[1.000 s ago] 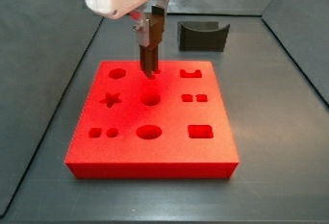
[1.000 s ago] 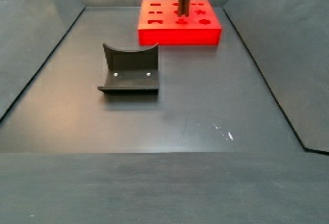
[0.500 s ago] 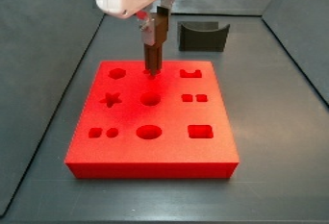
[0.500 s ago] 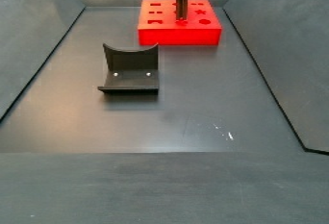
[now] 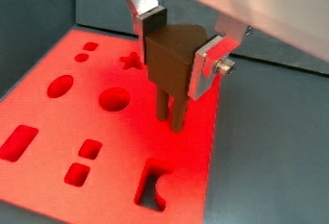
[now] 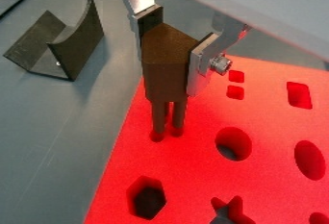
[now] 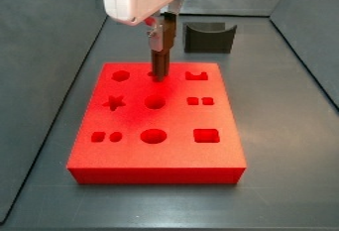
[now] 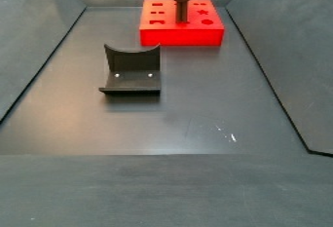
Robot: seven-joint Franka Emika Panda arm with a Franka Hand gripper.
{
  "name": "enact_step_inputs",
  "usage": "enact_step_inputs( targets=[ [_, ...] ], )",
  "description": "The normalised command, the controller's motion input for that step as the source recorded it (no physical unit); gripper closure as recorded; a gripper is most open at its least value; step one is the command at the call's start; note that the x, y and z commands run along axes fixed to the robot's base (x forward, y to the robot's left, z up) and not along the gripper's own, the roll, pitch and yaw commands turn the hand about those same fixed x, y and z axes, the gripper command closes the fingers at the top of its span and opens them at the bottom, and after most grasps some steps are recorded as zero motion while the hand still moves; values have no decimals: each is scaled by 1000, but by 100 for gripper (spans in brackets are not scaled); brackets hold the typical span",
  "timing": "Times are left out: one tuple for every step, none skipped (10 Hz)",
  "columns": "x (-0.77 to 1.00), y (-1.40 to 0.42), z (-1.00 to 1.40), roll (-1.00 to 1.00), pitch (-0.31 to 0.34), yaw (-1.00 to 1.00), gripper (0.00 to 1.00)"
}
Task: Insert the 3 prong object.
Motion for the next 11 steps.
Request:
enact_step_inputs(
  targets=[
    [0,40,-366,0,-4,206,100],
    [-309,0,-80,-14,-10,37,100],
    [-449,0,0,-30,-41,0,100],
    [-457,0,0,-57,-77,51,100],
    [-40,-11,0,-23,-56,134,100],
    [83,0,-231,0,-33,143,100],
    [260,-14,-380,0,-40,129,100],
    [369,-40,-546,0,-54,97,100],
    [374,-17,-694,0,-77,97,100],
    [337,0,-777,0,-74,89,100],
    [260,0,-771,41,-33,100,100]
  ],
)
